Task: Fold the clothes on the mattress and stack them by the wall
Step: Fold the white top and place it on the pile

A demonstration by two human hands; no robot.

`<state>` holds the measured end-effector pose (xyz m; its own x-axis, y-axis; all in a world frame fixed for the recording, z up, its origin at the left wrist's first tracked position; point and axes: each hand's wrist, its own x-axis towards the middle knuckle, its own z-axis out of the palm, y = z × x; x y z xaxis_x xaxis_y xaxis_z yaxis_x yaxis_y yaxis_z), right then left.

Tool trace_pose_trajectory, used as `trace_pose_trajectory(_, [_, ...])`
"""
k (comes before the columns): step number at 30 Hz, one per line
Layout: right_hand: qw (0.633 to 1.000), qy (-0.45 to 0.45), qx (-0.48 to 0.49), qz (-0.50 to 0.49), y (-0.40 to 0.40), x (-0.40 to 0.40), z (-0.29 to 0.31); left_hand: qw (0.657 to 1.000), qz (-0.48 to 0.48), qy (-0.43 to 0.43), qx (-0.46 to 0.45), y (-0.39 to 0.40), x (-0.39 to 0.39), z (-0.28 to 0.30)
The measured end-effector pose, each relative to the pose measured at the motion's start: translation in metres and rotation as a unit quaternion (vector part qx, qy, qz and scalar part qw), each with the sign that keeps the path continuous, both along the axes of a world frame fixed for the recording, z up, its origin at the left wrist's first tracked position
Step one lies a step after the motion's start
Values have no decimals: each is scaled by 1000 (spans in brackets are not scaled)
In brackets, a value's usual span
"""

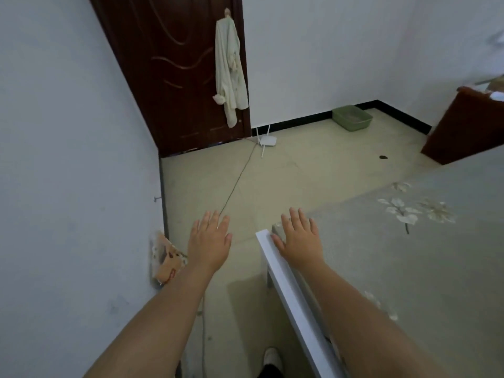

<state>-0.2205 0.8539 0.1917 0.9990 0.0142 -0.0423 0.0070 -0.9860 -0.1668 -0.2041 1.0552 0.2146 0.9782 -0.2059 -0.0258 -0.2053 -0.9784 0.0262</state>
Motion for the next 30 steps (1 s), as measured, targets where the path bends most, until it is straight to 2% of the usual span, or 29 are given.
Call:
trace_pose_trajectory(11, [1000, -7, 7, 27, 25, 261, 3, 999, 41, -32, 3, 44, 236, 10])
trace_pose_trajectory(15, [1000, -14, 5, 3, 35, 362, -2, 999, 21, -42, 21, 60, 348, 14])
trace_pose_trajectory(19, [997, -30, 9, -66, 34, 461, 1, 999, -24, -38, 31, 58, 475, 18])
trace_pose_trajectory(24, [987, -42, 21, -151, 2, 548, 10, 992, -114, -32, 41, 6, 607, 18])
trace_pose_trajectory(30, [957, -41, 9, -288, -97, 590, 11, 961, -273, -24, 16, -137, 702, 13])
